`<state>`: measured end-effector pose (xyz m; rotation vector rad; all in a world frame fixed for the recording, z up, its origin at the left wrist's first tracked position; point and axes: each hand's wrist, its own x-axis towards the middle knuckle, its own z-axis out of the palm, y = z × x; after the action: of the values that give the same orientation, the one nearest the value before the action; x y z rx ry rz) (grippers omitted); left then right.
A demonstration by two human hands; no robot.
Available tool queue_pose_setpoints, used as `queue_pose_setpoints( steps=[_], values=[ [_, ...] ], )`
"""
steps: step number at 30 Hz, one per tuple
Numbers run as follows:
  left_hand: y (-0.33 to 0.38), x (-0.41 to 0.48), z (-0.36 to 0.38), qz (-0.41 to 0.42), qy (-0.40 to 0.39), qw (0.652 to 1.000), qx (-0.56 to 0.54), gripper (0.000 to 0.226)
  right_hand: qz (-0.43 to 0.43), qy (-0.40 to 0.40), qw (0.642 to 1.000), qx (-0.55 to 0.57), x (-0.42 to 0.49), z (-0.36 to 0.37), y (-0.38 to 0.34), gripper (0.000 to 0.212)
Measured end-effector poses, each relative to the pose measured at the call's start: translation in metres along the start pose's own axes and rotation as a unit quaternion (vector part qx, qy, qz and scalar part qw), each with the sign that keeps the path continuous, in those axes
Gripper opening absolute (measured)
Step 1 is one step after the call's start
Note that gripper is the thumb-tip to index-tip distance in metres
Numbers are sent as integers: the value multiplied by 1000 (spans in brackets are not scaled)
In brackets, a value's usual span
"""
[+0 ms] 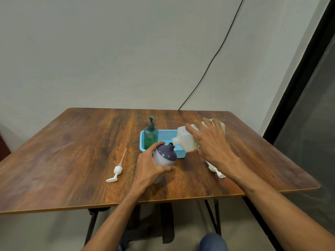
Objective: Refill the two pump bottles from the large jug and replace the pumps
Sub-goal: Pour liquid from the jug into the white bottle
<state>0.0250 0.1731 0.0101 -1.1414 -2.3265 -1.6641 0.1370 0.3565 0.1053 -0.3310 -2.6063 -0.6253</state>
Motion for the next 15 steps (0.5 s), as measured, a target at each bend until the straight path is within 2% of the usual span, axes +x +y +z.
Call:
queue_pose_setpoints(
  steps=[6,10,13,15],
  values=[
    [-5,1,1,4,6,1000,-4,97,34,25,997,59,-8,13,-1,86],
    [-7,1,3,5,14,1000,-15,95,72,22,985,157,-18,26,-5,87],
    [-9,1,4,4,20,999,-24,93,124,26,954,272,-25,31,-9,83],
    [-10,2,5,5,25,999,-28,91,176,26,912,370,-30,37,-12,80]
  ],
)
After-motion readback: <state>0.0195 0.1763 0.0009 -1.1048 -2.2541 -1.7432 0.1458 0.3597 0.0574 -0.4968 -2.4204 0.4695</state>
